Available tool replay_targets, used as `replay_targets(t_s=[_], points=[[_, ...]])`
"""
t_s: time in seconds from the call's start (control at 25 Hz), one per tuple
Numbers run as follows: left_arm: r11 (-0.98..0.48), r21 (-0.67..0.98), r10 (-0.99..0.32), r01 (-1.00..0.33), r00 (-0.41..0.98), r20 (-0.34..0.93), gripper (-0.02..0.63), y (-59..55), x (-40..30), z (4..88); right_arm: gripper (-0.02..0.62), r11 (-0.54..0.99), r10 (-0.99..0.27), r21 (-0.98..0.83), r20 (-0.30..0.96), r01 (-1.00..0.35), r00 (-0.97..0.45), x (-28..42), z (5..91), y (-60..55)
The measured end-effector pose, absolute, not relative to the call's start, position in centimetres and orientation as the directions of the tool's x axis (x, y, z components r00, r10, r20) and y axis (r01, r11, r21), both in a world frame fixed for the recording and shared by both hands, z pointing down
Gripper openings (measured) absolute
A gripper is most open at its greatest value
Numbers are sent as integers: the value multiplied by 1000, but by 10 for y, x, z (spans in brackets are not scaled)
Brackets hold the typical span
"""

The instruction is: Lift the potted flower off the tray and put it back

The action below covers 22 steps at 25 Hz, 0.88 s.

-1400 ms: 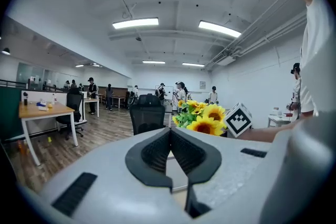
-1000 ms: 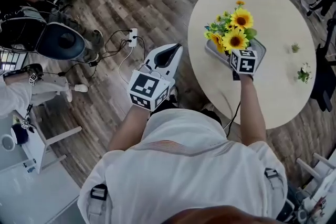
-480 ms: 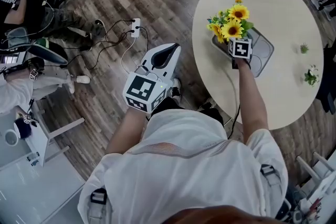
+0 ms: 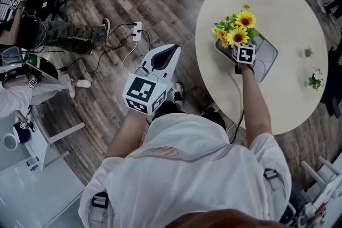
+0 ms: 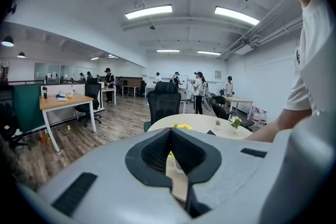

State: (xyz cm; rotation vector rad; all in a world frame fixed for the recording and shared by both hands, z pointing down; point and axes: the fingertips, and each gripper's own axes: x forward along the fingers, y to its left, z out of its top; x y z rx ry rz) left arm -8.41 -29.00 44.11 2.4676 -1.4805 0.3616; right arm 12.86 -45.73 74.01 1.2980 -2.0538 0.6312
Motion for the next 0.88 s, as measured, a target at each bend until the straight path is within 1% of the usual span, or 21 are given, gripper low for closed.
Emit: replay_targets(t_s=[0.2,0.48,0.6,0.88], points=[[-465,82,-826,-882,465,320,5,-294,-83,438,506,412,-620,-72,708,-908,-337,129,727,-447],[-500,91,-819,-862,504,274,5,-300,-65,424,506,430,-647,-101,658,-897,-384,141,663,-404],[-527,91,-810,-845,532,246,5,-302,-52,415,506,410,-701,-112,595,-905,-392,158,620,-391],[-593,102,-778,-799,601,183,5,-305,-24,394,497,355,-855,-106,365,-929,-369,189,484,-372]])
